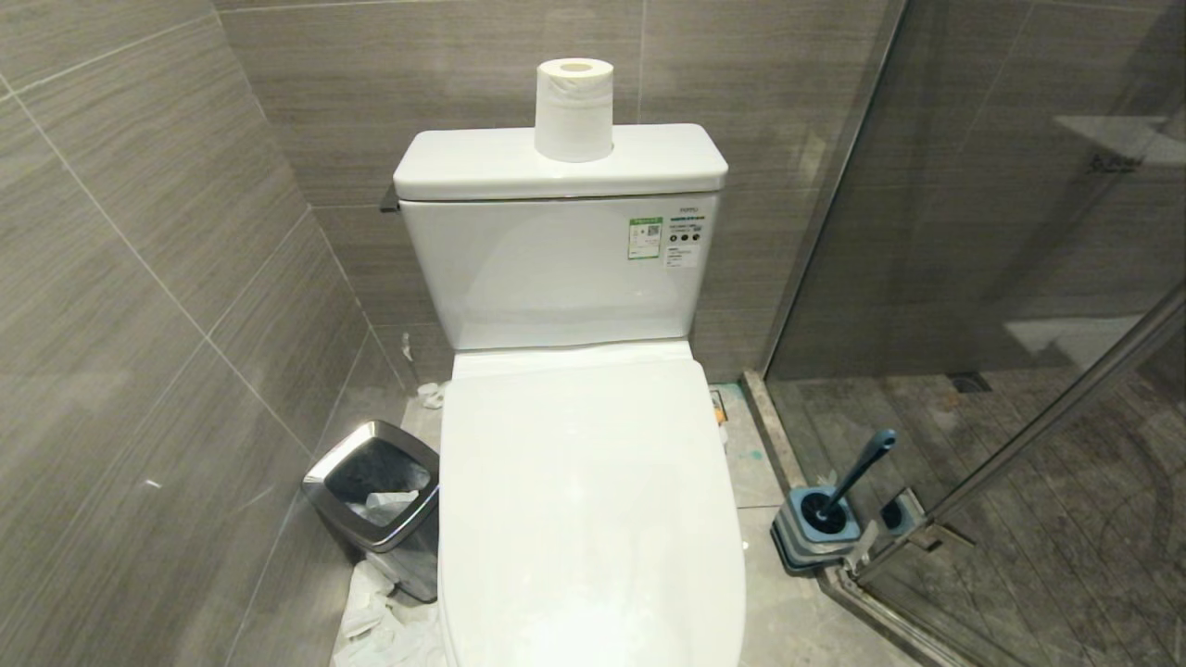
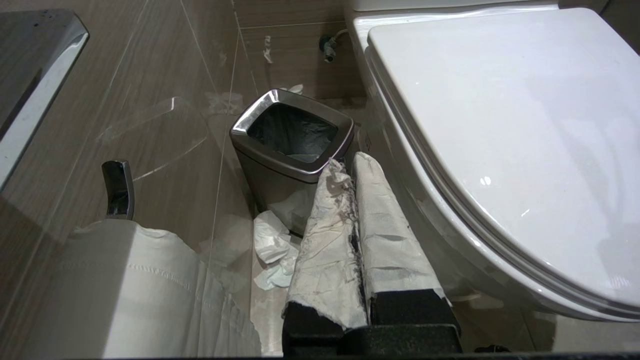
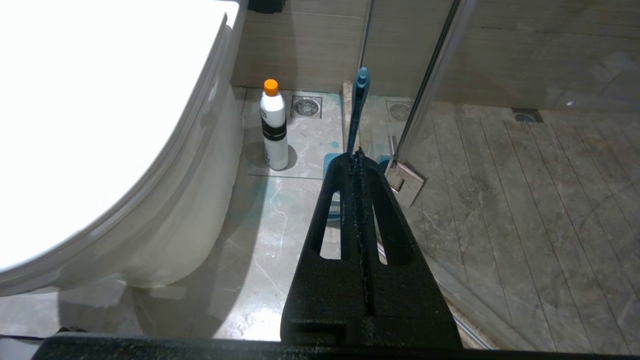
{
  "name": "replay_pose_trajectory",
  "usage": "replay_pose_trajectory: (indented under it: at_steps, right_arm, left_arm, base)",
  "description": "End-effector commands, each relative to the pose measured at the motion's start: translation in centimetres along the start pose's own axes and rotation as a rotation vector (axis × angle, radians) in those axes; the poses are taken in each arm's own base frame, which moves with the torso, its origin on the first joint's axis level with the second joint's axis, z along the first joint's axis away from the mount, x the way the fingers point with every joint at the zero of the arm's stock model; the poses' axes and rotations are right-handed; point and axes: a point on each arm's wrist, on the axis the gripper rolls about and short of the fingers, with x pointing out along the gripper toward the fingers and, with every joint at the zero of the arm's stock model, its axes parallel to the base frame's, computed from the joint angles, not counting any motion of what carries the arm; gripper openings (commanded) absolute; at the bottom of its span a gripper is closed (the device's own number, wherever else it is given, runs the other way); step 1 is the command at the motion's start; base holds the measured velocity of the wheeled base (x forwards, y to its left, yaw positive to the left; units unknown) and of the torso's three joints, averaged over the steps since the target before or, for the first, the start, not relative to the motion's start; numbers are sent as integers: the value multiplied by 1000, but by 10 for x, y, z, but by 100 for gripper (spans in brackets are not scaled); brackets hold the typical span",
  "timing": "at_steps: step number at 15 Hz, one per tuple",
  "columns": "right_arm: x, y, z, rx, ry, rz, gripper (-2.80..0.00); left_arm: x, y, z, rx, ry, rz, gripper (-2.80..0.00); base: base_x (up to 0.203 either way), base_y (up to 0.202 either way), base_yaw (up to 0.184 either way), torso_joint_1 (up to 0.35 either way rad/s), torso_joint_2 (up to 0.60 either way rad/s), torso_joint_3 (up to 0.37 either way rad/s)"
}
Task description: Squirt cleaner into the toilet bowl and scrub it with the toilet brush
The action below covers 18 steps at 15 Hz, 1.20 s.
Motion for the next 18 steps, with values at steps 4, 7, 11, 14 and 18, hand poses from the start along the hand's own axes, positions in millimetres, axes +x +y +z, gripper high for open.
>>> replay_pose_trajectory:
  at_steps: [4, 7, 11, 14, 18]
  right_arm:
    - [0, 0, 0, 0, 1, 1, -280]
    - [0, 0, 0, -2, 0, 1, -280]
    - [0, 0, 0, -2, 1, 1, -280]
    - [0, 0, 0, -2, 1, 1, -280]
    - [0, 0, 0, 0, 0, 1, -280]
  left_arm:
    - [0, 0, 0, 1, 2, 0, -280]
    - [0, 0, 0, 0, 1, 0, -280]
    - [0, 0, 0, 0, 2, 0, -280]
    - [0, 0, 0, 1, 2, 1, -280]
    - [0, 0, 0, 1, 2, 0, -280]
  base:
    - [0, 0, 0, 0, 0, 0]
    - [0, 0, 0, 0, 0, 0]
    - [0, 0, 0, 0, 0, 0]
    - [0, 0, 0, 0, 0, 0]
    - [0, 0, 0, 0, 0, 0]
